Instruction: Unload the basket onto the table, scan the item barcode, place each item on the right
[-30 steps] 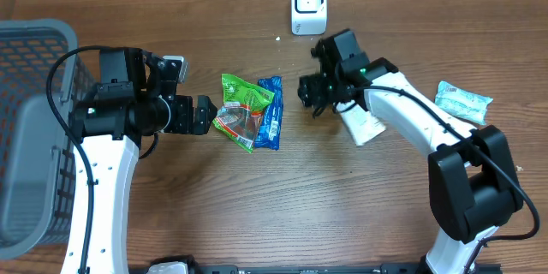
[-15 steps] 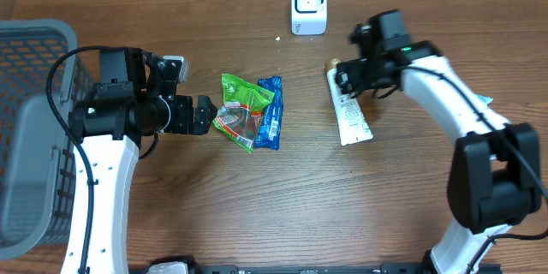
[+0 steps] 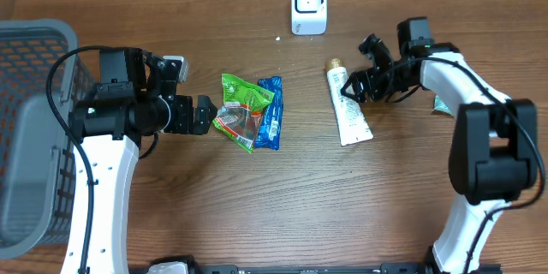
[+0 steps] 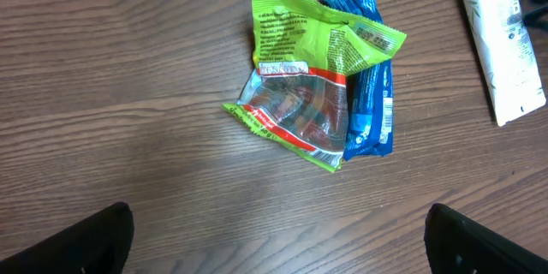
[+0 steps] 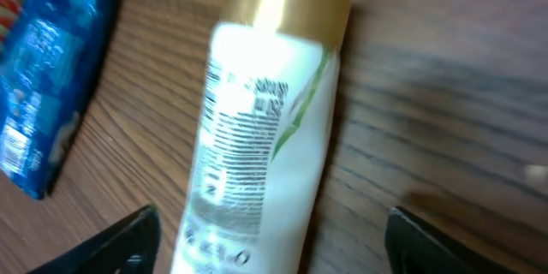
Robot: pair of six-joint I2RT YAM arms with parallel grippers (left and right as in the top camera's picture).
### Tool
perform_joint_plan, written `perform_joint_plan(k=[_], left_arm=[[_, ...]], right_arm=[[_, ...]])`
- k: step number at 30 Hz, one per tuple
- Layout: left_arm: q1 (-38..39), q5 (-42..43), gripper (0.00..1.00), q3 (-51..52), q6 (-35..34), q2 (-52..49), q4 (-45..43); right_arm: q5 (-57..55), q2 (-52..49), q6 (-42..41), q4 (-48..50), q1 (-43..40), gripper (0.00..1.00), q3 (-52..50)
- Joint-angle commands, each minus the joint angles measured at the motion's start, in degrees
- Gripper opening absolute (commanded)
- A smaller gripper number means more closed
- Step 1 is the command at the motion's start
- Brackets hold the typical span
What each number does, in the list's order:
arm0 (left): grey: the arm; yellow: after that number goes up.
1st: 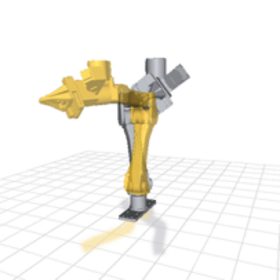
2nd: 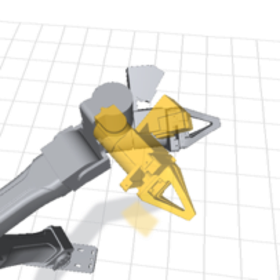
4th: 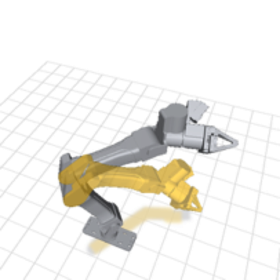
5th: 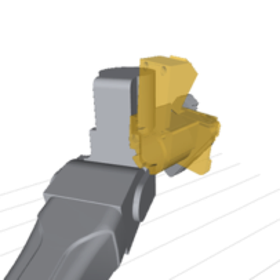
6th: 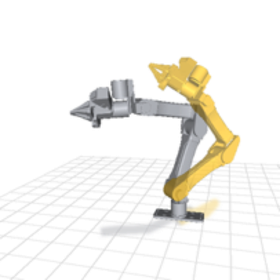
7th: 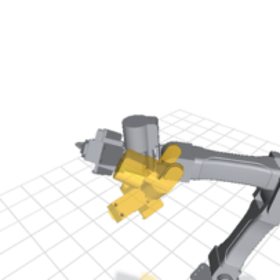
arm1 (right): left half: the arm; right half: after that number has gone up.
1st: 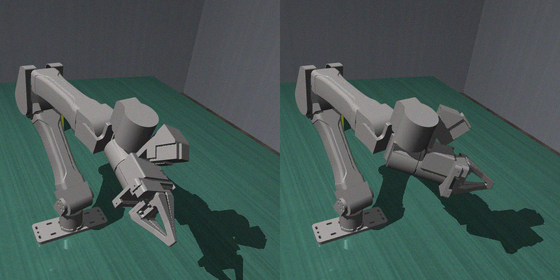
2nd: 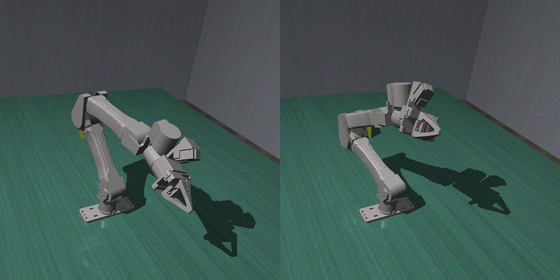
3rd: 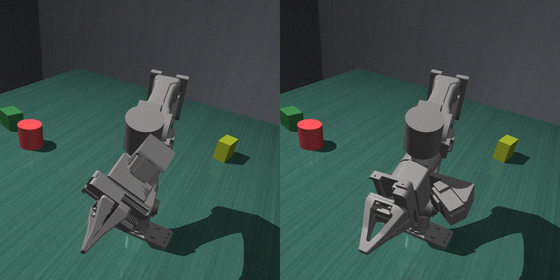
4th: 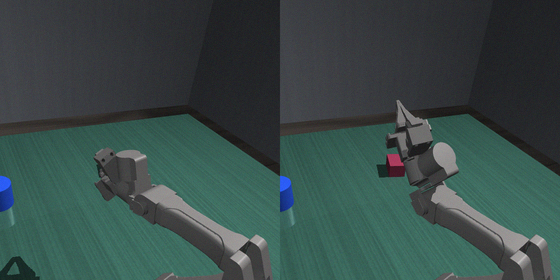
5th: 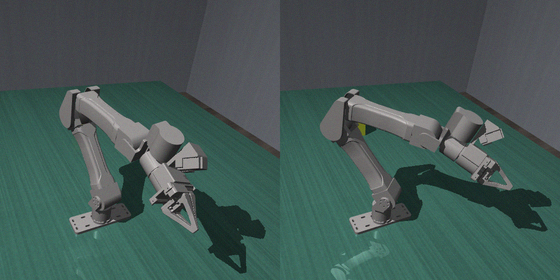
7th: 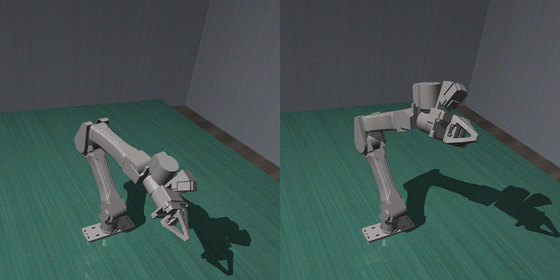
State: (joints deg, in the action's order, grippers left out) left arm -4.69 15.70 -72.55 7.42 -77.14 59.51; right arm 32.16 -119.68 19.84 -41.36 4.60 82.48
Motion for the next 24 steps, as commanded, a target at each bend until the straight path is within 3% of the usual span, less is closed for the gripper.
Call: perform_joint_plan(k=[1, 8, 11, 14, 17, 22, 24], left_arm=[[0.2, 0.6, 0.99, 0.0, -0.8, 0.0, -0.2], [0.2, 0.6, 0.99, 0.0, -0.8, 0.0, -0.2], [0.2, 0.6, 1.00, 0.0, -0.8, 0.0, -0.2], [0.2, 0.6, 1.00, 0.0, -0.8, 0.0, -0.2], [0.2, 0.6, 0.99, 0.0, -0.8, 0.0, -0.2], [0.2, 0.6, 1.00, 0.0, -0.8, 0.0, -0.2], [0.2, 0.6, 1.00, 0.0, -0.8, 0.0, -0.2]], right_arm=[[2.0, -1.9, 1.6, 0.4, 0.2, 0.81, -0.5], [2.5, -3.8, 1.2, 1.3, 0.3, 0.73, -0.7], [2.7, -5.8, 0.2, 2.1, 0.6, 0.63, -1.2], [2.7, -7.3, -2.3, 1.8, 0.6, 0.39, -1.2], [3.4, -7.6, -2.3, 0.5, 0.6, 0.22, -1.2], [4.5, -7.6, -5.9, -0.8, 0.6, 0.04, -0.9], [5.6, -7.3, -6.6, -3.1, 0.5, 0.04, 0.2]])
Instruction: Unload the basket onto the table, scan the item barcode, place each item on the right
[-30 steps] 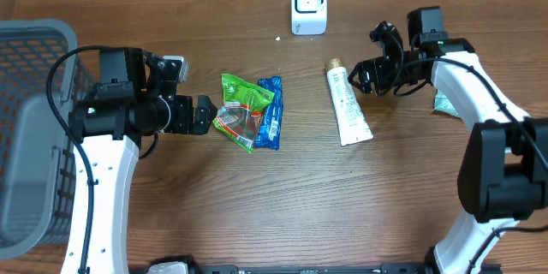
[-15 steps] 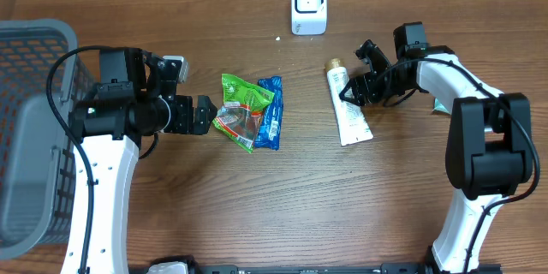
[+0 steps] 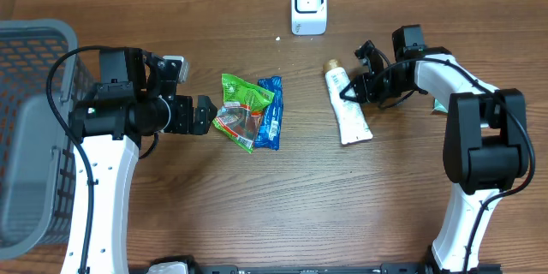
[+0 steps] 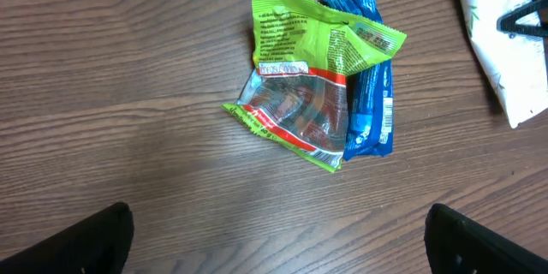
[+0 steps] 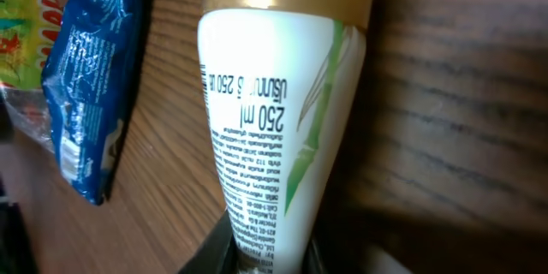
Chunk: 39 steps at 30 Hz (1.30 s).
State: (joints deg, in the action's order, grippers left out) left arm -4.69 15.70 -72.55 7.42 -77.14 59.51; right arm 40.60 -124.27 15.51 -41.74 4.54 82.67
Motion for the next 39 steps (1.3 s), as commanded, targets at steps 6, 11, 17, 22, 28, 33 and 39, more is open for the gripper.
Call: perform_joint_plan(k=[6, 11, 17, 22, 28, 33, 39], left_arm=[[0.2, 0.6, 0.99, 0.0, -0.8, 0.0, -0.2], [0.2, 0.6, 1.00, 0.0, -0.8, 0.0, -0.2], [0.2, 0.6, 1.00, 0.0, -0.8, 0.0, -0.2], [0.2, 0.7, 0.99, 0.0, -0.8, 0.0, -0.2], [0.2, 0.6, 1.00, 0.0, -0.8, 0.0, -0.2], [0.2, 0.6, 1.00, 0.0, -0.8, 0.0, -0.2], [0.2, 0.6, 1.00, 0.0, -0.8, 0.0, -0.2]], right_arm=[[0.6, -0.2, -2.3, -10.1, 0.6, 0.04, 5.7], [0.2, 4.6, -2.3, -15.6, 1.0, 0.04, 12.6], [-9.9, 13.6, -6.7, -15.8, 3.7, 0.04, 16.8], [-14.3, 20.9, -8.3, -12.6, 7.3, 0.04, 16.8], [-17.3, 26.1, -9.2, -8.0, 10.9, 0.04, 16.8], [-17.2, 26.2, -9.8, -6.9, 11.5, 0.04, 16.8], [-18.9, 26.2, -13.2, -4.9, 11.6, 0.04, 16.7]])
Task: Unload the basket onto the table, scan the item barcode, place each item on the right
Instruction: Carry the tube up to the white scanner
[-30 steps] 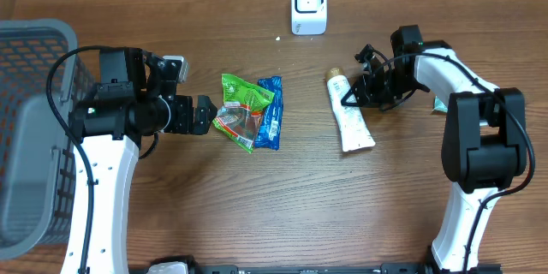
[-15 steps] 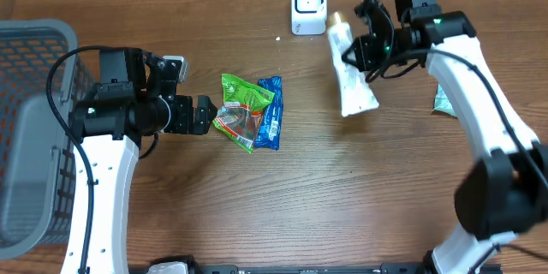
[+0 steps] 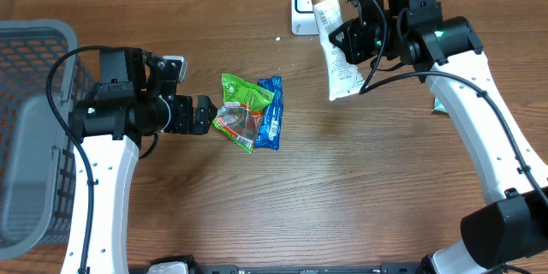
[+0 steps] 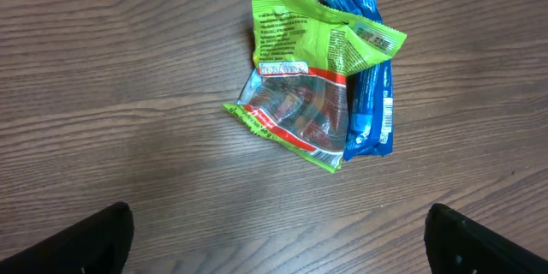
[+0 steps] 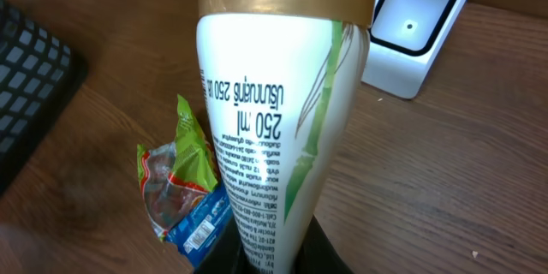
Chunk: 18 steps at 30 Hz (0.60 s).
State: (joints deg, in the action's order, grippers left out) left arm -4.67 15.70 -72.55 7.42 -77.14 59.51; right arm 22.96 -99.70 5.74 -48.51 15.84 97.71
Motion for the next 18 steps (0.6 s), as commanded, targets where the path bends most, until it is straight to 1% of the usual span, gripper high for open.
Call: perform_joint_plan(k=[1, 3, 5, 6, 7, 11, 13, 18], left_arm=[[0.2, 0.6, 0.99, 0.0, -0.8, 0.0, -0.2], [0.2, 0.6, 1.00, 0.0, -0.8, 0.0, -0.2], [0.2, 0.6, 1.00, 0.0, -0.8, 0.0, -0.2], [0.2, 0.6, 1.00, 0.0, -0.8, 0.0, -0.2], [0.2, 0.6, 1.00, 0.0, -0.8, 0.0, -0.2], [0.2, 0.6, 0.99, 0.0, -0.8, 0.0, -0.2], [0.2, 0.6, 0.99, 0.0, -0.8, 0.0, -0.2], [0.2, 0.6, 0.99, 0.0, -0.8, 0.0, -0.2]], right_arm=[[-4.0, 1.6, -6.1, 2.4, 0.5, 0.04, 1.7], [-12.2, 1.4, -9.7, 3.9, 1.4, 0.04, 1.4], [-23.7, 0.7, -11.8, 6.3, 3.4, 0.04, 0.7], [-27.8, 0.2, -11.8, 7.1, 4.5, 0.04, 0.7], [-34.9, -0.9, -11.8, 8.8, 6.7, 0.04, 0.7], [-53.8, -4.8, -11.4, 14.2, 11.5, 0.04, 0.7], [-59.9, -7.3, -7.4, 18.2, 12.9, 0.04, 0.7], [-62.0, -13.9, 7.8, 27.5, 13.6, 0.04, 0.7]])
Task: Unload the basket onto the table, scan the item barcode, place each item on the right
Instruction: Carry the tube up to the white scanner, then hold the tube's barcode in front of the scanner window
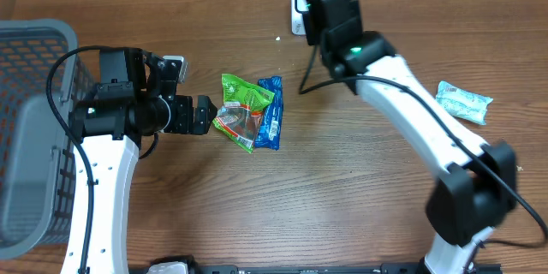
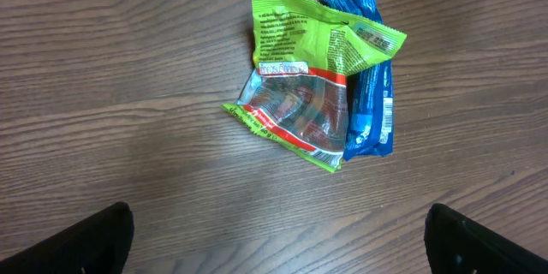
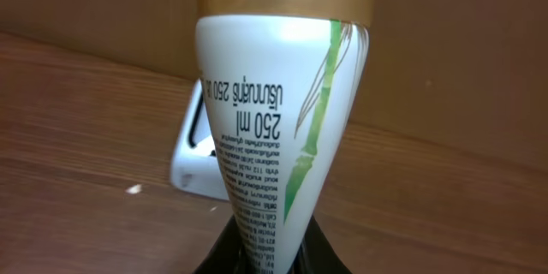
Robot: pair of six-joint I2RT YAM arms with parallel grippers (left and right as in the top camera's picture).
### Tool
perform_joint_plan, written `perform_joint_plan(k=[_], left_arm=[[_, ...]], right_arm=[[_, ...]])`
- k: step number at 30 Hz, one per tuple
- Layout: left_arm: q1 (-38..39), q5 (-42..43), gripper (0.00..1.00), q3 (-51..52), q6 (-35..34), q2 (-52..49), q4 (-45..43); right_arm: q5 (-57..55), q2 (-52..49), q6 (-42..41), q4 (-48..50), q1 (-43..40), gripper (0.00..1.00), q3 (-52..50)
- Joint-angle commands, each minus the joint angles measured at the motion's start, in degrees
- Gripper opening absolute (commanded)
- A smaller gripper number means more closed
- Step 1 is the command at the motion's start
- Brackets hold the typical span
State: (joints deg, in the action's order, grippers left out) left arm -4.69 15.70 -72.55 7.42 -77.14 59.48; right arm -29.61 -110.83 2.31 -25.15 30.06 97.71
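A white tube with a gold cap (image 3: 282,111) stands cap up in my right gripper (image 3: 272,253), which is shut on its lower end. Printed text faces the wrist camera. Just behind the tube, on the table by the back wall, sits the white scanner (image 3: 195,152). From overhead my right gripper (image 1: 332,8) covers most of the scanner (image 1: 297,2), and the tube is hidden under the arm. My left gripper (image 1: 202,113) hangs open left of the snack packets, nothing between its fingers (image 2: 101,240).
A green snack bag (image 1: 243,103) overlaps a blue packet (image 1: 271,113) at the table's middle; both also show in the left wrist view, green bag (image 2: 308,86) and blue packet (image 2: 373,103). A small pale packet (image 1: 463,103) lies far right. A grey basket (image 1: 34,128) stands at left.
My right gripper, still shut on the tube, has moved left and toward the back, so the tube now stands right in front of the scanner. The left arm has not moved.
The tube lay on the table right of the blue packet with my right gripper open over it. Then the jaws were closed around it on the table. Later it was held lifted near the scanner, and now close before it. The left arm stayed put.
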Motion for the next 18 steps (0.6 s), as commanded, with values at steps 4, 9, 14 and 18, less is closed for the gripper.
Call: perform_joint_plan(k=[4, 9, 14, 18], left_arm=[[0.2, 0.6, 1.00, 0.0, -0.8, 0.0, -0.2], [0.2, 0.6, 1.00, 0.0, -0.8, 0.0, -0.2], [0.2, 0.6, 0.99, 0.0, -0.8, 0.0, -0.2], [0.2, 0.6, 1.00, 0.0, -0.8, 0.0, -0.2]], right_arm=[[-15.8, -8.0, 24.9, 15.6, -0.6, 0.04, 0.7], [-17.1, -13.0, 42.4, 31.3, -1.2, 0.04, 0.7], [-10.2, -17.3, 54.0, 40.3, -3.1, 0.04, 0.7], [-5.2, -19.6, 58.7, 42.7, -4.4, 0.04, 0.7]])
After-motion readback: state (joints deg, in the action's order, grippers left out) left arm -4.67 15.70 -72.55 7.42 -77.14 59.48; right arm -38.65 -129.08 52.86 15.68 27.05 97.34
